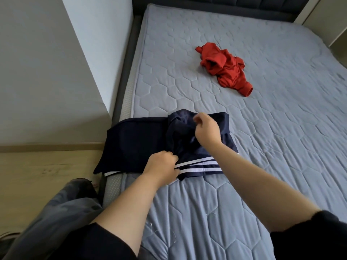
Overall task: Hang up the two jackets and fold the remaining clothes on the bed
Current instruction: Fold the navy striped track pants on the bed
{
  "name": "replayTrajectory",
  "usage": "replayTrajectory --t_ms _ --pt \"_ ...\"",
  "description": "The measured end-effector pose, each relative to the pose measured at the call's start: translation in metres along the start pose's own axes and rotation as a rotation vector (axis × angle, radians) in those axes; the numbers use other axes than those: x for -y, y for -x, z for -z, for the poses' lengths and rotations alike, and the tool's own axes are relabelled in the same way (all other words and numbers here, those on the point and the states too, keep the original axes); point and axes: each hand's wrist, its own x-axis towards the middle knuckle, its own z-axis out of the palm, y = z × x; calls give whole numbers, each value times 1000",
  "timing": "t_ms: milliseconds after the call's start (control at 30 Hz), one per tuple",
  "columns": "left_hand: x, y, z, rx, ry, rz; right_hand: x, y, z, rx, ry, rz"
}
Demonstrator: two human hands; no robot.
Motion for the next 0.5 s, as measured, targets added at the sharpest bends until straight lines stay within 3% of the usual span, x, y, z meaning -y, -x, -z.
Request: replayTrajectory --t_ms 133,200,267,333,400,500 --pt "0 -1 3 68 -1 55 -37 45 20 -191 92 -4" --pt "5 -2 7 113 -6 166 -55 59 26 -205 95 -141" --pt "13 -3 14 142 1 293 -65 64 28 -160 -55 -365" --pt "20 -1 20 141 27 333 -65 64 27 -127 -145 -439" --pt "21 1 22 49 82 259 -64 63 26 -133 -174 -436" --pt "4 1 21 -127 112 6 -66 58 28 -131 -235 -464"
